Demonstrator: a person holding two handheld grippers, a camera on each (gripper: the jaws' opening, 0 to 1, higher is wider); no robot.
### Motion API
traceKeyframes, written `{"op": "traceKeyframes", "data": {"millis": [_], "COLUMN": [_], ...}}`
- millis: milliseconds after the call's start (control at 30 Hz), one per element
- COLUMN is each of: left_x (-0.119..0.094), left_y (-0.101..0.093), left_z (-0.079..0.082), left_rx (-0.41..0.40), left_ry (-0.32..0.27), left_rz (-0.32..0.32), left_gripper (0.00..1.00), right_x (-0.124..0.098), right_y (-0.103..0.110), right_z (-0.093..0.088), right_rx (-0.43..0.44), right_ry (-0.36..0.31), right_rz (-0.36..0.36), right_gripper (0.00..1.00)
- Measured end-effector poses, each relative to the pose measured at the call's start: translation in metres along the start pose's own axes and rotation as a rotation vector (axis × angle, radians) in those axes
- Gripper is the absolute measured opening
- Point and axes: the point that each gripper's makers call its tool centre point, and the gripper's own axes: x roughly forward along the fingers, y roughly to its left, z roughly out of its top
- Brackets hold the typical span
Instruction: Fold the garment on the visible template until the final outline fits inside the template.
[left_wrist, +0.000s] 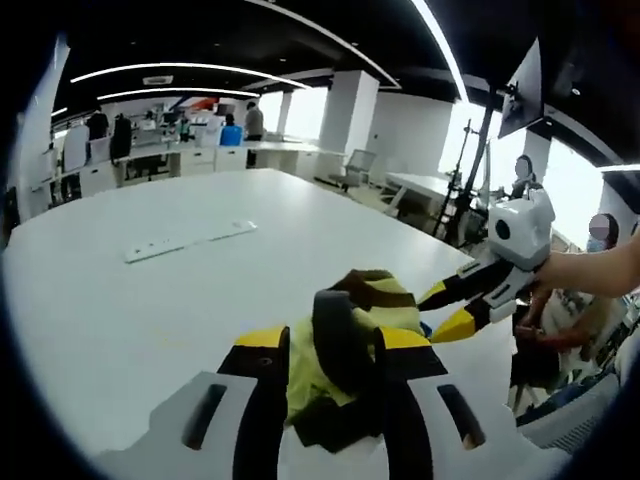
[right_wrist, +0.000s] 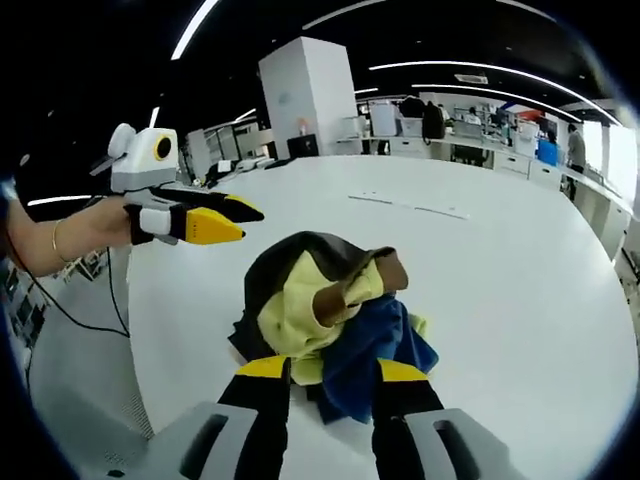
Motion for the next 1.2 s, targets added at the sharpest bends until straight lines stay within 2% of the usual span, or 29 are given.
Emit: {"op": "traceKeyframes", "data": {"millis": [67,167,367,467,567,633,667,700,733,867,933,1067,1200], "left_x": [0.006,0.016,0.032,0.035,0.038,0.038,0.038,0.036,0.035,0.026,0.02,0.009,-0.006], "left_y": [0.001,0.003,0.005,-0.002,-0.003,-0.001,0.0,0.001,0.003,0.002,0.002,0.002,0.004], "left_z": [-0.005,-0.012,-0.02,-0.023,-0.025,-0.025,-0.025,-0.03,-0.03,-0.024,-0.022,-0.017,-0.008], "left_rx": [-0.018,-0.021,-0.051,-0.075,-0.08,-0.076,-0.089,-0.123,-0.13,-0.091,-0.071,-0.016,-0.019], "left_ry": [0.014,0.03,0.047,0.052,0.058,0.057,0.063,0.095,0.099,0.074,0.061,0.04,0.021], "left_rz": [-0.021,-0.055,-0.086,-0.127,-0.129,-0.115,-0.109,-0.111,-0.109,-0.097,-0.085,-0.062,-0.044], "left_gripper": [0.27,0.18,0.16,0.11,0.11,0.05,0.01,0.0,0.0,0.0,0.0,0.0,0.0], "right_x": [0.001,0.005,0.011,0.012,0.016,0.017,0.018,0.018,0.019,0.017,0.012,0.007,0.001], "right_y": [-0.001,-0.004,-0.01,-0.011,-0.013,-0.016,-0.017,-0.021,-0.022,-0.021,-0.022,-0.016,-0.017], "right_z": [0.001,-0.002,-0.006,-0.007,-0.01,-0.011,-0.011,-0.011,-0.012,-0.009,-0.003,0.004,0.014], "right_rx": [0.019,0.033,0.078,0.083,0.094,0.107,0.109,0.116,0.138,0.178,0.112,0.101,0.041], "right_ry": [-0.008,-0.003,0.005,0.005,0.007,-0.001,-0.004,-0.017,-0.024,-0.056,-0.08,-0.098,-0.101], "right_rz": [-0.004,-0.011,-0.036,-0.045,-0.057,-0.072,-0.081,-0.097,-0.102,-0.097,-0.114,-0.097,-0.115], "right_gripper": [0.2,0.18,0.14,0.13,0.1,0.07,0.05,0.04,0.03,0.0,0.0,0.0,0.0]}}
